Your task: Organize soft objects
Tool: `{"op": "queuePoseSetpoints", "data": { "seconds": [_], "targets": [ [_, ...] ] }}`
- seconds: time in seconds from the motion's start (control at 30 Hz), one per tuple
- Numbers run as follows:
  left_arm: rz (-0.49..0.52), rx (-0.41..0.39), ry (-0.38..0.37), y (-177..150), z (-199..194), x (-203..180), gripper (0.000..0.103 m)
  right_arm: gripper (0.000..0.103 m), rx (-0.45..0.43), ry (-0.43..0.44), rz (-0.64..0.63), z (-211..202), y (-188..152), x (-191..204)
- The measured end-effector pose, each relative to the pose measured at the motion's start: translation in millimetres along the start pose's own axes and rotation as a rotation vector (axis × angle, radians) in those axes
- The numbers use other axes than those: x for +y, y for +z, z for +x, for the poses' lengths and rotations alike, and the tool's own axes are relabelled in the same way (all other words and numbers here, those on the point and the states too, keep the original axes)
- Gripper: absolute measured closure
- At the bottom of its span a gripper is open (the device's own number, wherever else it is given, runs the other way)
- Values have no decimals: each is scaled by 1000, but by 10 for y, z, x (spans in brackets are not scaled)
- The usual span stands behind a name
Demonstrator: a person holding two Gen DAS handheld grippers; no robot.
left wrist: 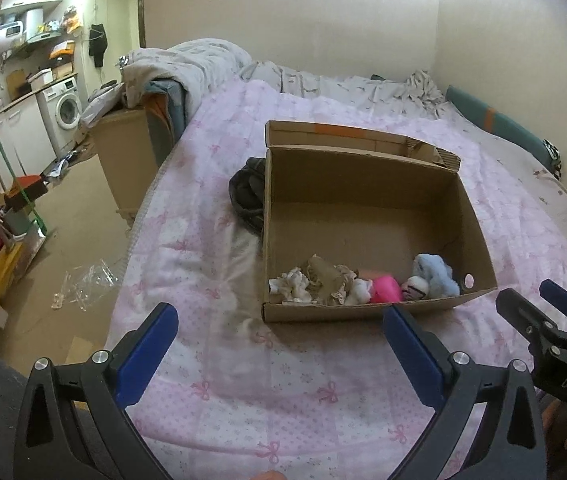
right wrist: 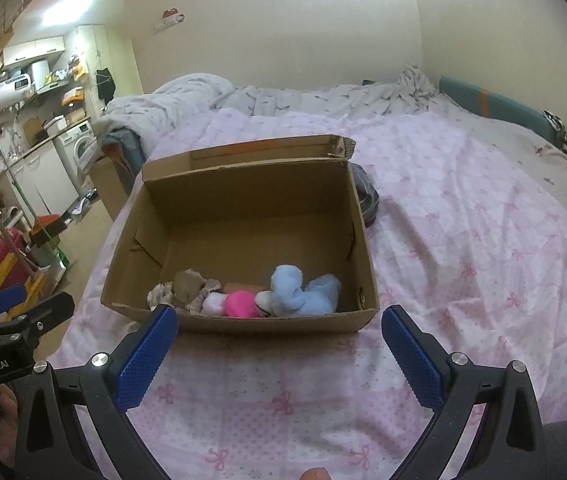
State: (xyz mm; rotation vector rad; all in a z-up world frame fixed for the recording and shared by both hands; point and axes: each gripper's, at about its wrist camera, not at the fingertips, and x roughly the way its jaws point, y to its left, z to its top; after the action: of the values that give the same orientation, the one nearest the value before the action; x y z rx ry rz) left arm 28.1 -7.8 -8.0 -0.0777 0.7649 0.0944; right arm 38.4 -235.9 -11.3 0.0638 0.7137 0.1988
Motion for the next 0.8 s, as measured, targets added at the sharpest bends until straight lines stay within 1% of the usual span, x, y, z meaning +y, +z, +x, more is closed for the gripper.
{"op": "queuePoseSetpoints", "data": {
  "seconds": [0.3, 0.8],
  "targets": [
    [-13, -4, -2, 11, -25, 37, 1, 0, 5, 4, 28, -7, 7, -36],
    [-2, -6, -11, 3, -27, 8, 1, 0, 9, 9, 15, -16, -4, -25]
  ]
}}
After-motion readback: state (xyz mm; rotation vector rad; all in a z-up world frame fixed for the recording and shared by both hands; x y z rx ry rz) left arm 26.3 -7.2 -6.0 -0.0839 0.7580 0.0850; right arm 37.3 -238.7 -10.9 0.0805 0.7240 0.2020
